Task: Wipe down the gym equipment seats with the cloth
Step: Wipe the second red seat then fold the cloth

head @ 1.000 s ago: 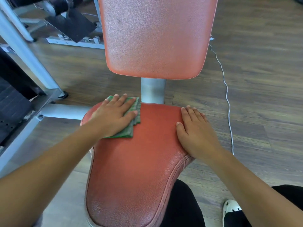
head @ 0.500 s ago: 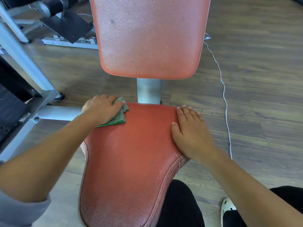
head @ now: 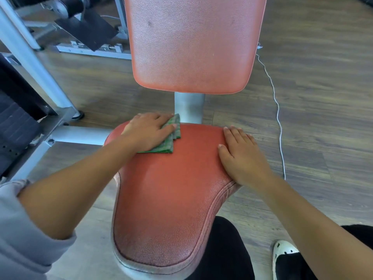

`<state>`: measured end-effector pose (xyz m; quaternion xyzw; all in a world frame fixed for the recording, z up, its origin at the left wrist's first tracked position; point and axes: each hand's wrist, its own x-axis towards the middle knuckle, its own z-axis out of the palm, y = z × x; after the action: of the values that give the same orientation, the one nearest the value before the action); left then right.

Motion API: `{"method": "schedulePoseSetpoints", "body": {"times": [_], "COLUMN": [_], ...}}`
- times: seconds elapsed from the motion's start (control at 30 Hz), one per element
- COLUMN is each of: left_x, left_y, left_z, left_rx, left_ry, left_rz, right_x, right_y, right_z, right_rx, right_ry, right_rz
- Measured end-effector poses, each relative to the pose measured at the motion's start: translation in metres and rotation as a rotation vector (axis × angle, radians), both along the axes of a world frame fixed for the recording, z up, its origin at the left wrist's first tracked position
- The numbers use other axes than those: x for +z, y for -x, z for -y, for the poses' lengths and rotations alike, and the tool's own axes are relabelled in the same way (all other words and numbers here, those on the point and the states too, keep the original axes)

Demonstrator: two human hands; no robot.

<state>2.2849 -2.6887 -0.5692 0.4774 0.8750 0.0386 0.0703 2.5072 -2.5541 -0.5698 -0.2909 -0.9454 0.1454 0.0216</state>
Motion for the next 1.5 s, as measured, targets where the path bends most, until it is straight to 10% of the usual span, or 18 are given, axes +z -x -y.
{"method": "schedulePoseSetpoints", "body": {"times": [0.3, 0.73, 1.5], "left_x": [0.007, -0.012, -0.021], "left_y": [-0.017, -0.067, -0.031], "left_z": [0.075, 0.140, 0.127], "left_rx": [-0.008, -0.295, -0.421], "left_ry": [-0.081, -0.679, -0.686], "left_rz": [0.037, 0.234, 0.080], "right_x": [0.014, 0.071, 0.050], "right_y": [-0.010, -0.045, -0.046], "right_z": [0.026, 0.156, 0.174], "right_rx": [0.140, 0.491, 0.418], "right_ry": [-0.010, 0.011, -0.029], "right_rz": [0.089, 0.277, 0.122]}}
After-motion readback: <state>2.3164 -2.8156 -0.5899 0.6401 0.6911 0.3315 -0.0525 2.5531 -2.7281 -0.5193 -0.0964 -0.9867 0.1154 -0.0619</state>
